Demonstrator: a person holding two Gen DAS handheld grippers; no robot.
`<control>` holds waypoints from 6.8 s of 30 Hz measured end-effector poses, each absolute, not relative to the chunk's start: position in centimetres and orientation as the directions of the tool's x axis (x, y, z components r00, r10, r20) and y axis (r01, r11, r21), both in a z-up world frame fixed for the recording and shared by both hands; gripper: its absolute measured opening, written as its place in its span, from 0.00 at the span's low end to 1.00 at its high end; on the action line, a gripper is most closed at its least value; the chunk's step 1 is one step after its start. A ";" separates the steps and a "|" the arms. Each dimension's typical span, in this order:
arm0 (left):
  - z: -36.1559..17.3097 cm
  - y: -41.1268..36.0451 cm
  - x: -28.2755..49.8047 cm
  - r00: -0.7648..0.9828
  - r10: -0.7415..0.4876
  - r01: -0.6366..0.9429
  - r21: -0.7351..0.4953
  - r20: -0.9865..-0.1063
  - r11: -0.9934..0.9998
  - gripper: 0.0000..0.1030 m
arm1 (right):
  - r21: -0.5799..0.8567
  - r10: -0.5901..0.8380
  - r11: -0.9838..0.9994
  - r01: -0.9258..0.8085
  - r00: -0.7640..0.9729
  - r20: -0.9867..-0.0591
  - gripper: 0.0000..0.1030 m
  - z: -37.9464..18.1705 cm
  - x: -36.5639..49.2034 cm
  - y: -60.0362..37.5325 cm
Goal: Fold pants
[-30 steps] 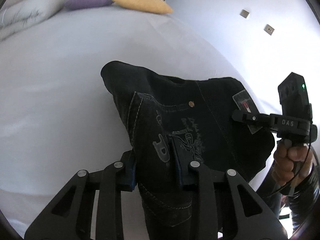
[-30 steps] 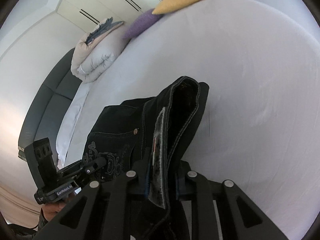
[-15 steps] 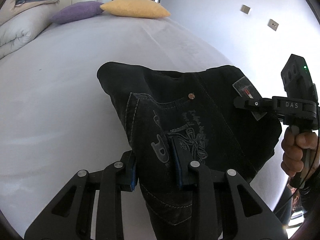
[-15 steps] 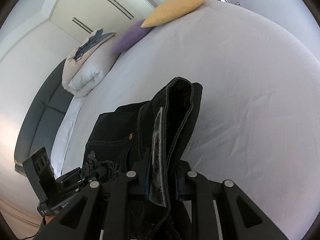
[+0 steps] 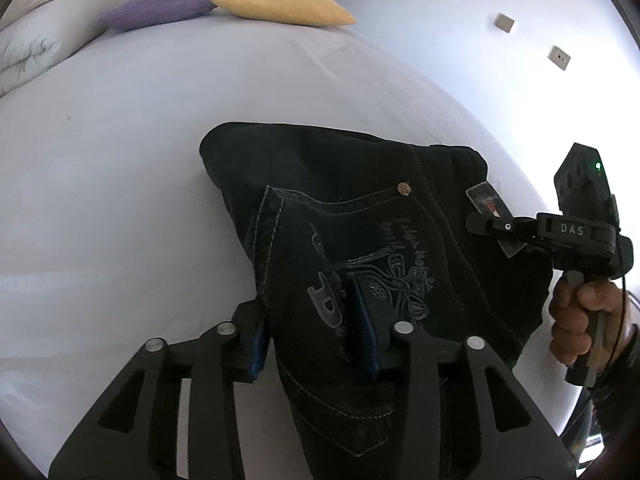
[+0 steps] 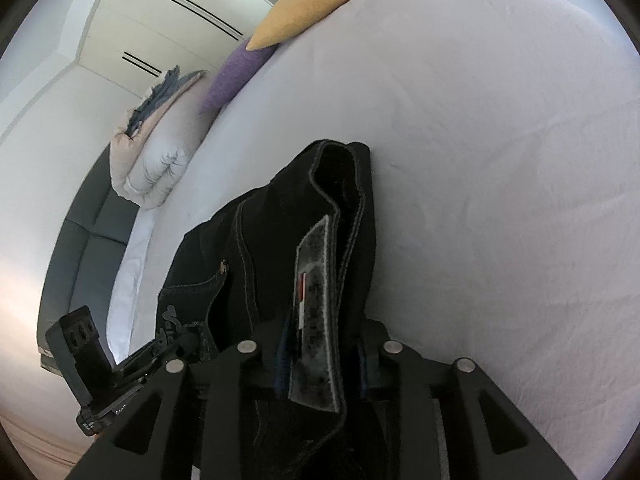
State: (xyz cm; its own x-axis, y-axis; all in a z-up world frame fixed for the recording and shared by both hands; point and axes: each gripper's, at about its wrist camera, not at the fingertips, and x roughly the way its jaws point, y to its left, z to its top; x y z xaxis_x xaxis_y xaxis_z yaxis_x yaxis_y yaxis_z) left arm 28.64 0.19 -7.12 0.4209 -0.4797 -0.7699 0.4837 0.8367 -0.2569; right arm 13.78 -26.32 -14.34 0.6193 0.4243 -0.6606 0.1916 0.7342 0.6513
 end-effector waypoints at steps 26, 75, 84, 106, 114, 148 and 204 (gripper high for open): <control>9.7 9.0 -6.0 0.968 -0.127 0.166 0.174 -0.216 0.971 1.00 | 0.146 -0.280 0.930 0.338 0.907 -0.314 1.00 2.9 -14.4 -13.3; -5.6 10.7 -4.8 0.679 -0.119 0.151 -0.021 -0.724 0.988 1.00 | 0.050 -0.221 0.925 0.377 0.641 -0.735 1.00 -6.4 -15.8 -7.2; -6.2 10.5 -4.7 0.674 -0.123 0.157 -0.021 -0.728 0.987 1.00 | 0.034 -0.222 0.931 0.364 0.636 -0.739 1.00 -6.6 -15.7 -6.7; -6.9 9.3 -5.4 0.670 -0.110 0.172 0.009 -0.734 0.985 1.00 | 0.020 -0.223 0.935 0.355 0.627 -0.746 1.00 -7.1 -15.6 -5.9; -6.9 9.4 -5.2 0.668 -0.106 0.171 0.013 -0.737 0.985 1.00 | 0.017 -0.223 0.936 0.352 0.627 -0.746 1.00 -7.1 -15.6 -5.9; -7.2 9.7 -5.2 0.662 -0.105 0.163 0.005 -0.742 0.987 1.00 | 0.011 -0.224 0.937 0.349 0.625 -0.748 1.00 -7.3 -15.6 -5.9; -7.7 9.2 -5.9 0.659 -0.091 0.147 0.009 -0.746 0.989 1.00 | 0.009 -0.223 0.938 0.346 0.624 -0.748 1.00 -7.2 -15.5 -5.9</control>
